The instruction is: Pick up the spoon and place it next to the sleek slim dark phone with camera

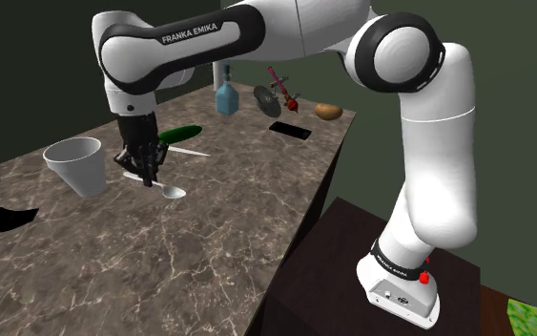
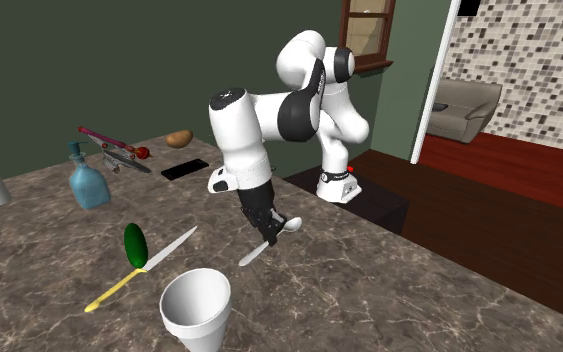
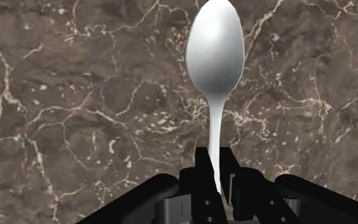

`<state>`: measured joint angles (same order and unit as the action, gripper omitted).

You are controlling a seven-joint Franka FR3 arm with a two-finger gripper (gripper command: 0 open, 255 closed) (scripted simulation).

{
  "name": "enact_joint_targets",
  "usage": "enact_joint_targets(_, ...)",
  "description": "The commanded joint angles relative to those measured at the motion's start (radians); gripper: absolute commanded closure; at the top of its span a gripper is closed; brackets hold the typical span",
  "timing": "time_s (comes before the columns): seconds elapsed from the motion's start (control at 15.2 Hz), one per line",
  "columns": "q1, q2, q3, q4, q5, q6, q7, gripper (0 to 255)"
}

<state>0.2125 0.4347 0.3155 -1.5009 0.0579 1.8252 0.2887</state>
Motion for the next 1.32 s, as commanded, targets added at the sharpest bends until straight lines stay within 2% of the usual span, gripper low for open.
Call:
enact_joint_targets(0.0, -0.038, -0.067, -0.004, -0.102, 0.019, 0.031, -0.043, 255)
enact_joint_targets(0.59, -0.172, -0.296, -0.058, -0.400, 0.078, 0.080, -0.245, 255)
enact_joint_targets(1.25, -0.294, -0.468, -0.163, -0.602, 0.086, 0.080, -0.478, 255)
